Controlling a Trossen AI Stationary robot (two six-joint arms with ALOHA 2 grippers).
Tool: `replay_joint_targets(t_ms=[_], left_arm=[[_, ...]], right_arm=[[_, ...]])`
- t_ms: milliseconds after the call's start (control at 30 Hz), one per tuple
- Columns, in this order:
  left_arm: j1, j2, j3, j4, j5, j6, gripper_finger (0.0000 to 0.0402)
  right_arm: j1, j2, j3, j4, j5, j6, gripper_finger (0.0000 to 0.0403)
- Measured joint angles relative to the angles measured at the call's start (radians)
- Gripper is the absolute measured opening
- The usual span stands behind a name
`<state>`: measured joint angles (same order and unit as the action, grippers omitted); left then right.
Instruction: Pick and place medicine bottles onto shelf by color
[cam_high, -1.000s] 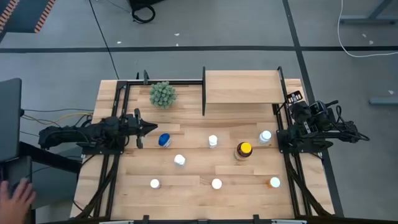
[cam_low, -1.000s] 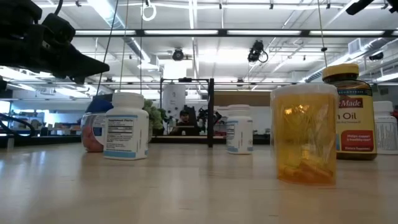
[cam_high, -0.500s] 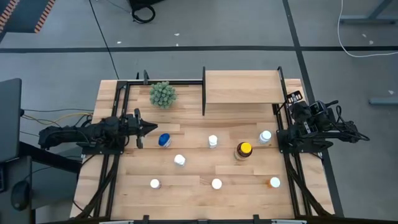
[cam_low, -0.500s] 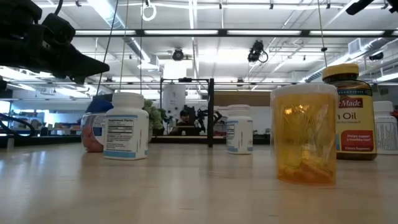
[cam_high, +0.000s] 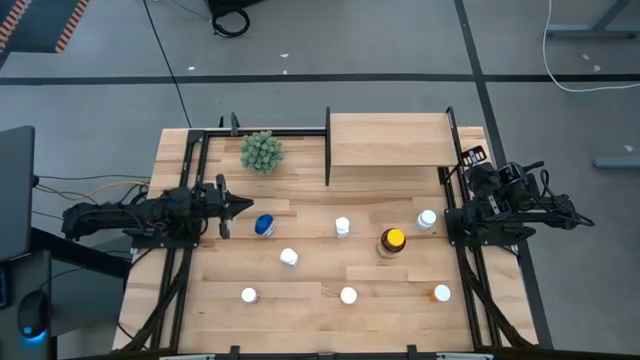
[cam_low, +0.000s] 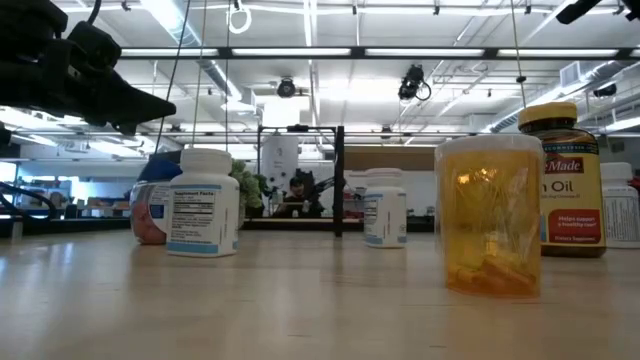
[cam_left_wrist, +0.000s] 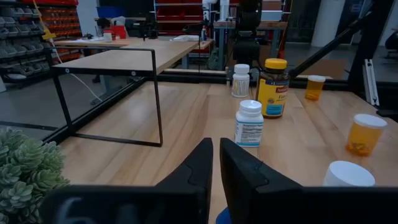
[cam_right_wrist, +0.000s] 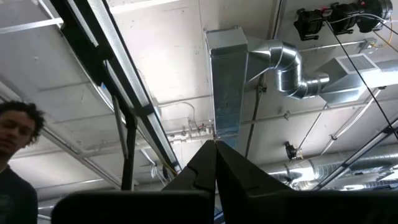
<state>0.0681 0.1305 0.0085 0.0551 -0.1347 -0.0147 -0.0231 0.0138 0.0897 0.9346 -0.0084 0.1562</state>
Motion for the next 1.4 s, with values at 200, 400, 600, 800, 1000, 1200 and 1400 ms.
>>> replay_joint_targets(t_ms=[200,400,600,800,1000,1200,1400], left_arm=[[0.0,0.0,0.0,0.0,0.0,0.0,0.0029],[0.007,0.0,0.017,0.104,0.0,-0.073,0.0033],[0.009,0.028,0.209,0.111,-0.011,-0.139,0.0037],[0.01,0.232,0.479,0.022,-0.045,-0.024,0.0029],[0.009,0.519,0.762,-0.106,-0.075,-0.123,0.0032],[0.006,0.706,0.965,-0.106,-0.075,-0.261,0.0039],[0.006,0.805,1.101,-0.105,-0.074,-0.355,0.0031]], right_arm=[[0.0,0.0,0.0,0.0,0.0,0.0,0.0013],[0.0,0.0,0.0,0.0,0.0,0.0,0.0013],[0.0,0.0,0.0,0.0,0.0,0.0,0.0013],[-0.001,0.0,0.0,0.0,0.012,-0.152,0.0013],[-0.001,0.0,0.0,0.033,0.02,-0.228,0.0013],[-0.001,0.0,0.034,-0.025,0.171,-0.159,0.0013],[-0.001,0.1,0.303,-0.748,0.262,-0.037,0.0013]])
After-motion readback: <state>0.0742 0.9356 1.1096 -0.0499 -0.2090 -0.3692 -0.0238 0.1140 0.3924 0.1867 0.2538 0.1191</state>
